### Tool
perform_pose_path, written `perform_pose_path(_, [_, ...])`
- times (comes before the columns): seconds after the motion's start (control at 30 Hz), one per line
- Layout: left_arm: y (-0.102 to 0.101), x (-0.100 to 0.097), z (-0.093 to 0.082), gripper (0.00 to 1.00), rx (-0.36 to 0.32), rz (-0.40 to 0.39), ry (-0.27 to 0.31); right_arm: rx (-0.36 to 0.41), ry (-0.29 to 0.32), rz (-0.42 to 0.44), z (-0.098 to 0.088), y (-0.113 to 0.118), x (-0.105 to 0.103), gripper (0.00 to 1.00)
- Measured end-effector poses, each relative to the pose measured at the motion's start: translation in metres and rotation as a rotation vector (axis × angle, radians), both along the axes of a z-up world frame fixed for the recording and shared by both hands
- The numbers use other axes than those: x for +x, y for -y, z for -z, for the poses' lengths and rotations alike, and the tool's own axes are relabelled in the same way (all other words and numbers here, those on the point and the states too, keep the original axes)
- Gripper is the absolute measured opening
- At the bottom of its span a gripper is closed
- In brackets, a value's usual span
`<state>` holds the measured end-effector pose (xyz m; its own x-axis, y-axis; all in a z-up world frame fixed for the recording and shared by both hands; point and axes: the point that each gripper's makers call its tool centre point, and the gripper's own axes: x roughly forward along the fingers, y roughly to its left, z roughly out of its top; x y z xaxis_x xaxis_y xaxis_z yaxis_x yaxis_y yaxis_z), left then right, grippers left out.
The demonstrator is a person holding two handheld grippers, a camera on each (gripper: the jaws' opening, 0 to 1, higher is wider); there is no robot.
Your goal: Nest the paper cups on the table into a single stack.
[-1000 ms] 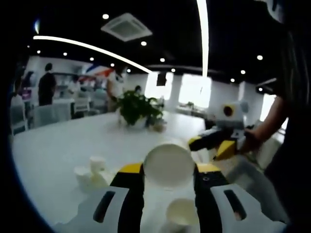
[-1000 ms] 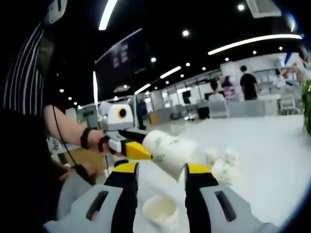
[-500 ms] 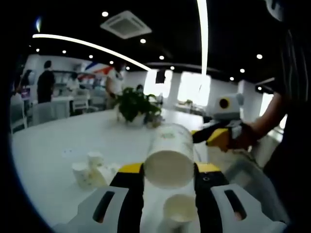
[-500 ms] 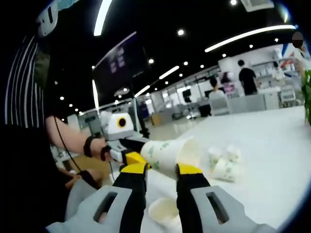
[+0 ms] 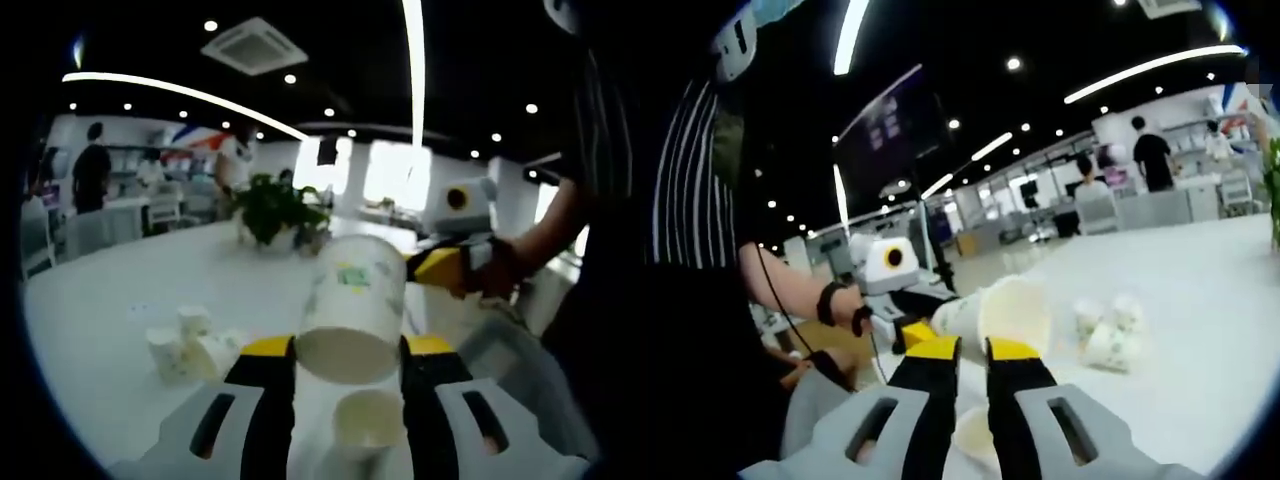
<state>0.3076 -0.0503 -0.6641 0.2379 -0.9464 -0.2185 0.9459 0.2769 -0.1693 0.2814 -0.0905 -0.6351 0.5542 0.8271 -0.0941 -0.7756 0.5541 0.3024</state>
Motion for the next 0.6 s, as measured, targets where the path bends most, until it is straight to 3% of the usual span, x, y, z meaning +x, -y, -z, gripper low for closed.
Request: perform_pose_path(0.6, [-0.0028, -0.0034, -0.0008, 0.4, -0.015, -0.006, -0.015, -0.02, 0.042, -0.033, -0.0049, -0.005, -0.006, 0.02])
